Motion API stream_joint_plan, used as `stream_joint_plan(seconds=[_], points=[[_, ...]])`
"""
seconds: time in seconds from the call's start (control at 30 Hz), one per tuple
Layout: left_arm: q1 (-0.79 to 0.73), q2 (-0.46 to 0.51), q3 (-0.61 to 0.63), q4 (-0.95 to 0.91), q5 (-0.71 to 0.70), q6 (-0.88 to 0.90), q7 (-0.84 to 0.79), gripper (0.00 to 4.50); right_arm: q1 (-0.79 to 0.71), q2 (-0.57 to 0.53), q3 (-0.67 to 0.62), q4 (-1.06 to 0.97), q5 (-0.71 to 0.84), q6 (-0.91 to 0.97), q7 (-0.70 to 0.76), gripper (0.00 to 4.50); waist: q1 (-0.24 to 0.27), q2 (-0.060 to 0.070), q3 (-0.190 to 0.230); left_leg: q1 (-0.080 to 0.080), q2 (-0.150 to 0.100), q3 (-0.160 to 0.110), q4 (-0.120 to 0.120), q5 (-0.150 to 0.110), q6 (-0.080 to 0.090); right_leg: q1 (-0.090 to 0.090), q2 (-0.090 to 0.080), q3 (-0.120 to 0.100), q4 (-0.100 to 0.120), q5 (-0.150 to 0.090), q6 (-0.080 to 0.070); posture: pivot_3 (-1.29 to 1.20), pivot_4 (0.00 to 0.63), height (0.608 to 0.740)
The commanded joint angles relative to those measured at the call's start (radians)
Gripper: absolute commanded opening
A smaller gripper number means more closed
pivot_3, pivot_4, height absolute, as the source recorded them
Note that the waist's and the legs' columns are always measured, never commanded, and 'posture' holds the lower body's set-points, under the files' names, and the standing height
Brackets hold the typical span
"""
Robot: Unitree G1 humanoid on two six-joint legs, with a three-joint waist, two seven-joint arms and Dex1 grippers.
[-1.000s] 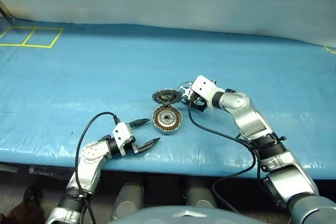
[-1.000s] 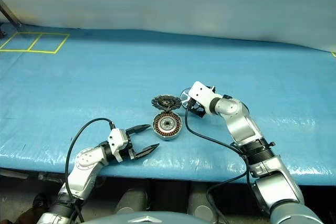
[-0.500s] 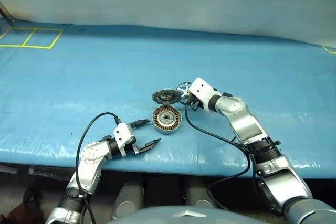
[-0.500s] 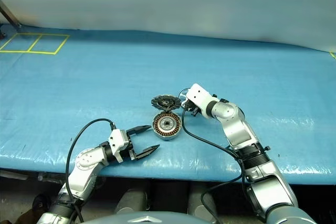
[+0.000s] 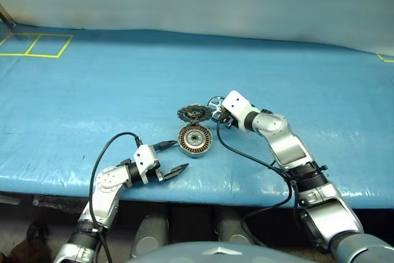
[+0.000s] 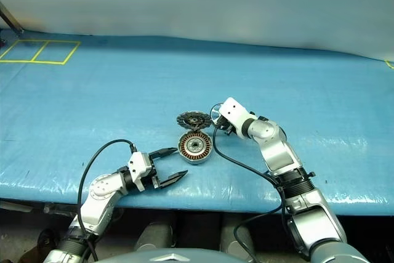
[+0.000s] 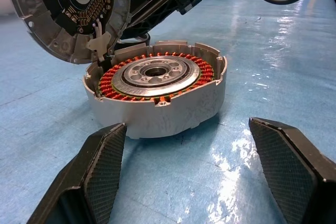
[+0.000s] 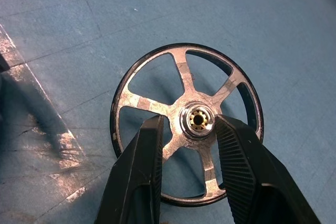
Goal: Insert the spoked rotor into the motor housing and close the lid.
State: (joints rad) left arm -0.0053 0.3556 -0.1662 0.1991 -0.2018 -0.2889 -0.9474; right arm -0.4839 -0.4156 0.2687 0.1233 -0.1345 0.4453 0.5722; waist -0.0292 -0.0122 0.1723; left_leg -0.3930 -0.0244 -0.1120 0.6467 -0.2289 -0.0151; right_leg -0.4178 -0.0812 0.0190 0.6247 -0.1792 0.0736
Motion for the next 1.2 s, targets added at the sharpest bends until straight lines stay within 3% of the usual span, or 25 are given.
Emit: stream_joint_plan(seconds=[0.03, 0.13, 0.23, 0.47, 1.2], points=[[-0.002, 0.001, -0.004, -0.017, -0.006, -0.003, -0.002, 4.09, 0.005, 0.011, -0.012, 0.000, 0.019, 0.015, 0.015, 1.58, 0.000, 0.000, 0.000, 0.000, 0.000, 0.000, 0.000, 0.000, 0.000, 0.000, 0.000, 0.000, 0.000, 0.000, 0.000, 0.00, 0.150, 0.740], [-0.003, 0.000, -0.004, -0.016, -0.005, -0.003, -0.001, 4.09, 0.002, 0.020, -0.025, -0.002, 0.030, 0.026, 0.007, 1.58, 0.000, 0.000, 0.000, 0.000, 0.000, 0.000, 0.000, 0.000, 0.000, 0.000, 0.000, 0.000, 0.000, 0.000, 0.000, 0.00, 0.150, 0.740], [-0.003, -0.001, -0.004, -0.014, -0.003, -0.005, 0.000, 4.09, -0.003, 0.022, -0.027, -0.003, 0.023, 0.016, -0.003, 2.17, 0.000, 0.000, 0.000, 0.000, 0.000, 0.000, 0.000, 0.000, 0.000, 0.000, 0.000, 0.000, 0.000, 0.000, 0.000, 0.00, 0.150, 0.740], [-0.002, -0.003, -0.004, -0.010, -0.002, -0.010, 0.004, 4.09, -0.023, 0.027, -0.021, 0.015, 0.015, 0.005, -0.011, 4.39, 0.000, 0.000, 0.000, 0.000, 0.000, 0.000, 0.000, 0.000, 0.000, 0.000, 0.000, 0.000, 0.000, 0.000, 0.000, 0.00, 0.150, 0.740], [0.005, 0.000, -0.004, -0.012, 0.001, -0.008, 0.011, 4.09, -0.015, 0.030, 0.010, 0.015, -0.041, -0.026, -0.043, 4.45, -0.001, 0.000, 0.000, -0.001, 0.000, 0.000, -0.001, 0.000, 0.000, -0.001, 0.000, 0.000, 0.000, 0.000, 0.000, 0.00, 0.150, 0.740]])
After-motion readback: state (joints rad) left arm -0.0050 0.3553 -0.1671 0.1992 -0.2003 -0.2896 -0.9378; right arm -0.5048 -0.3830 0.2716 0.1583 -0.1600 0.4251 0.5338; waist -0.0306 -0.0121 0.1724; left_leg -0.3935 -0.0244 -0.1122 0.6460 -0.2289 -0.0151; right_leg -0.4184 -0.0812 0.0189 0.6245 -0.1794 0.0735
